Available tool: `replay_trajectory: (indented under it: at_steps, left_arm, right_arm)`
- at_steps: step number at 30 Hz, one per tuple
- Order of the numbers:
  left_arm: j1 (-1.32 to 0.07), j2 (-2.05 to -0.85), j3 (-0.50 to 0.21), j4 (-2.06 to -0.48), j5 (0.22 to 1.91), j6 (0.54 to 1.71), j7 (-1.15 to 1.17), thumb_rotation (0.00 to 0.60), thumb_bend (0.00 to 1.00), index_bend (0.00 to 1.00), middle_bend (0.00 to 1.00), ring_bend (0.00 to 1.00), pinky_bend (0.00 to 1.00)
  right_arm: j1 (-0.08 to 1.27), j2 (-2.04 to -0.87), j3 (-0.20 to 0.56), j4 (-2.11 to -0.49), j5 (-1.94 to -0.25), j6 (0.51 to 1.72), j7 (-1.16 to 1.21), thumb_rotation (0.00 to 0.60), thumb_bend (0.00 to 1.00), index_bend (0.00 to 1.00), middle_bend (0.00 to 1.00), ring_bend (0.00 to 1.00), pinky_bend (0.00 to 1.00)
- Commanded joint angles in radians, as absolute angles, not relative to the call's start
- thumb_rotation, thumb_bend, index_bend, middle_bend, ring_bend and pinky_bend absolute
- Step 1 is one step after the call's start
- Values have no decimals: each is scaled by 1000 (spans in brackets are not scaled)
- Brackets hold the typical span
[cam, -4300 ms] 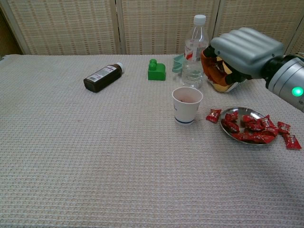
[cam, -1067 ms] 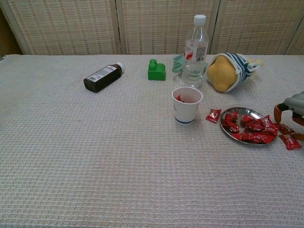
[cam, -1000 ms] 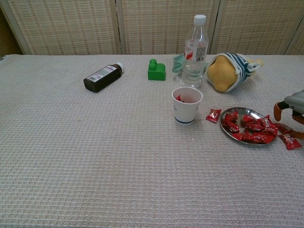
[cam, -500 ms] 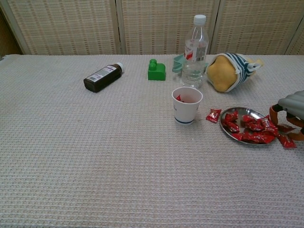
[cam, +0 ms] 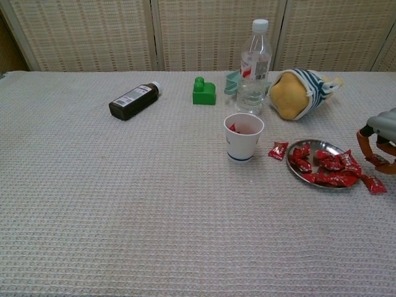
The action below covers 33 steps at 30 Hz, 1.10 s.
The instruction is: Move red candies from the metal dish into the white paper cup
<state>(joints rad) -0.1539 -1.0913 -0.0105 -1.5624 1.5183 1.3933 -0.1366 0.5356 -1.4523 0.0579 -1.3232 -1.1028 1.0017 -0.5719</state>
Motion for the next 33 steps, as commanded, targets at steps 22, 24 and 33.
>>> replay_trajectory:
  at_steps: [22,24,33]
  left_arm:
    - [-153,-1083,-10,-1556,1522,1397,-169,600,455,40,140,122,241]
    - [-151,-1081,-10,-1555,1522,1400,-175,600,455,40,140,122,241]
    - [-147,-1079,-8,-1557,1527,1407,-173,600,455,41,140,123,241]
  right_arm:
    - [827,-1603,244,-1456,-1040,932,-658,600,230,565,877,805,1000]
    - [837,-1624,240,-1434,-1037,939,-668,600,229,502,877,805,1000]
    - [802,-1552,197,-1504,-1029,985,-675,600,230,175,877,792,1000]
